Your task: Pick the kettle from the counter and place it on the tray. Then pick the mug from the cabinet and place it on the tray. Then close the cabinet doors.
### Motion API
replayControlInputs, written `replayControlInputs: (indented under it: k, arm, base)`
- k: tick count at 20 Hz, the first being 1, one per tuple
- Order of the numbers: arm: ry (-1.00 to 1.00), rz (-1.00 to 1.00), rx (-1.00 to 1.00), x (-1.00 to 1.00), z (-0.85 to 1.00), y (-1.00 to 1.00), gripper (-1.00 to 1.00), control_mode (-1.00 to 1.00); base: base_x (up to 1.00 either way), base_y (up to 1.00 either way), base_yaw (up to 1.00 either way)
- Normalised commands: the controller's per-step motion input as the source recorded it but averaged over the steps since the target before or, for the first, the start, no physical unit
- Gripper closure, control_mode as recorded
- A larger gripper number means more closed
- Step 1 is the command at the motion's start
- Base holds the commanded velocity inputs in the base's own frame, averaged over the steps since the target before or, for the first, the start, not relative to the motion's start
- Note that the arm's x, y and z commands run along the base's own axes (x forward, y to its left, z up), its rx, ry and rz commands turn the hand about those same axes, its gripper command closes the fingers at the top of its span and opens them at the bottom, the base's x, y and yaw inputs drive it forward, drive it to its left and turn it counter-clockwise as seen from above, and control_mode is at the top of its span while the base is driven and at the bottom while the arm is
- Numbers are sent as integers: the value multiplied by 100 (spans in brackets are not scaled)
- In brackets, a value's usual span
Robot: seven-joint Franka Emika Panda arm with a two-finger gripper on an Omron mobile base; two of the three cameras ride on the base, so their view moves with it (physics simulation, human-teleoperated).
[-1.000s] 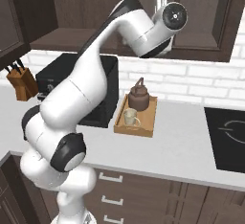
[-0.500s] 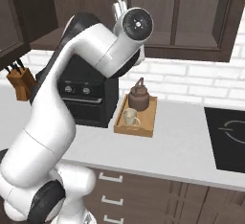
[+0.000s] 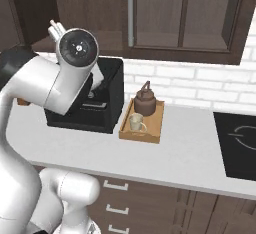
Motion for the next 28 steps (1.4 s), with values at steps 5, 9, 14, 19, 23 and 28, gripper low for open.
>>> replayControlInputs:
  k: [5, 9, 14, 19, 23, 28]
  arm:
    - [3, 1, -11, -100, 0, 100, 100, -100]
    - [13, -15, -6, -90, 0, 100, 100, -100]
    - [3, -18, -3, -68, -2, 98, 100, -100]
    - [-1, 2, -3, -46, -5, 51, 100, -100]
    - [-26, -3, 0, -28, 0, 78, 100, -100]
    - [-37, -14, 2, -16, -1, 59, 100, -100]
  base:
    - [0, 0, 0]
    - [0, 0, 0]
    - [0, 0, 0]
    - [0, 0, 0]
    - [0, 0, 0]
    - [0, 0, 0]
